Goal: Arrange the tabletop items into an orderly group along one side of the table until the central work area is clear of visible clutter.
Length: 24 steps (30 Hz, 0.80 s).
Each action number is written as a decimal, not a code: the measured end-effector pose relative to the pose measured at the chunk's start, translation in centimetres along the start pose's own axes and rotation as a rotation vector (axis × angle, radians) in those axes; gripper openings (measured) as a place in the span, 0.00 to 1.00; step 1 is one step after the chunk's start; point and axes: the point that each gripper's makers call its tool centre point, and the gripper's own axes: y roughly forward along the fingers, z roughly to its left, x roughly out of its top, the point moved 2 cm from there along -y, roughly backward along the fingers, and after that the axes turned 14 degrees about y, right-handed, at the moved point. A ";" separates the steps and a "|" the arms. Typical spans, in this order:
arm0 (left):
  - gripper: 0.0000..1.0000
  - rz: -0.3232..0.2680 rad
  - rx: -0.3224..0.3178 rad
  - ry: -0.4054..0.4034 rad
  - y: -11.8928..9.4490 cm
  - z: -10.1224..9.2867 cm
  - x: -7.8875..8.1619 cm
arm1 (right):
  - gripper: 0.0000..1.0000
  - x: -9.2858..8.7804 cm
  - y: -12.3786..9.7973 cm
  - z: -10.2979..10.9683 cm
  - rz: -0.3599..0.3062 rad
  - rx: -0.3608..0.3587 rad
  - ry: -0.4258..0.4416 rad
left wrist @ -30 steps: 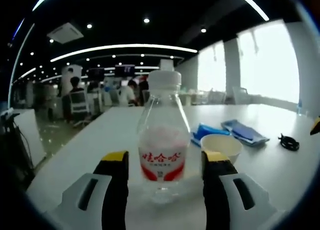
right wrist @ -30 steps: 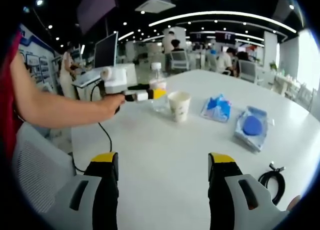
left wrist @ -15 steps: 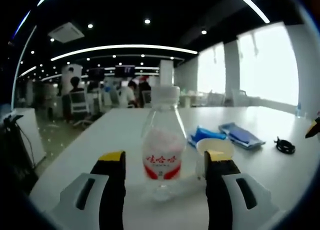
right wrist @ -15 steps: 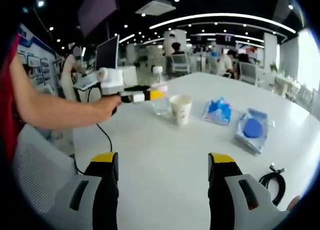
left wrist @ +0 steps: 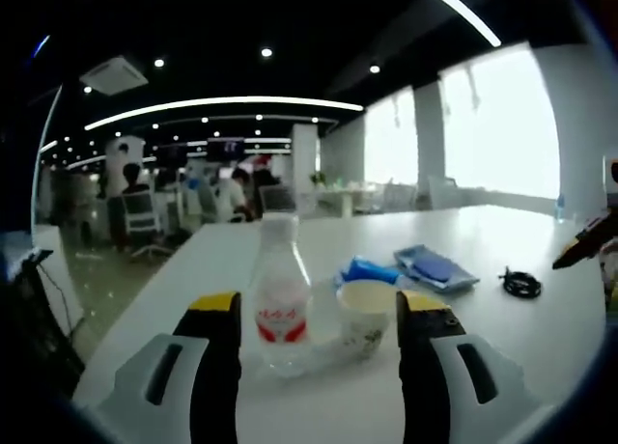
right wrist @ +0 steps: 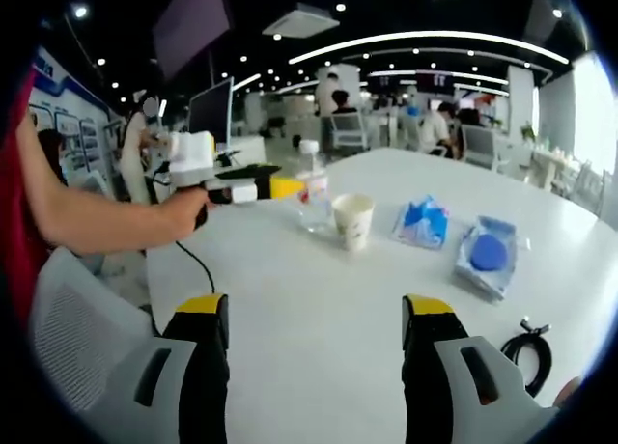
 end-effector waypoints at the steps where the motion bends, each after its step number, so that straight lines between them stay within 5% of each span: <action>1: 0.62 -0.009 -0.016 -0.005 -0.4 -0.5 0.4 | 0.73 0.1 -0.1 0.0 -0.004 -0.002 0.002; 14: 0.61 -0.048 -0.165 0.006 -2.8 -6.4 2.9 | 0.73 0.7 -2.6 0.0 -0.050 -0.072 0.012; 24: 0.59 -0.073 -0.270 0.080 -2.3 -9.7 5.1 | 0.72 1.9 -4.1 -1.6 -0.083 -0.097 -0.002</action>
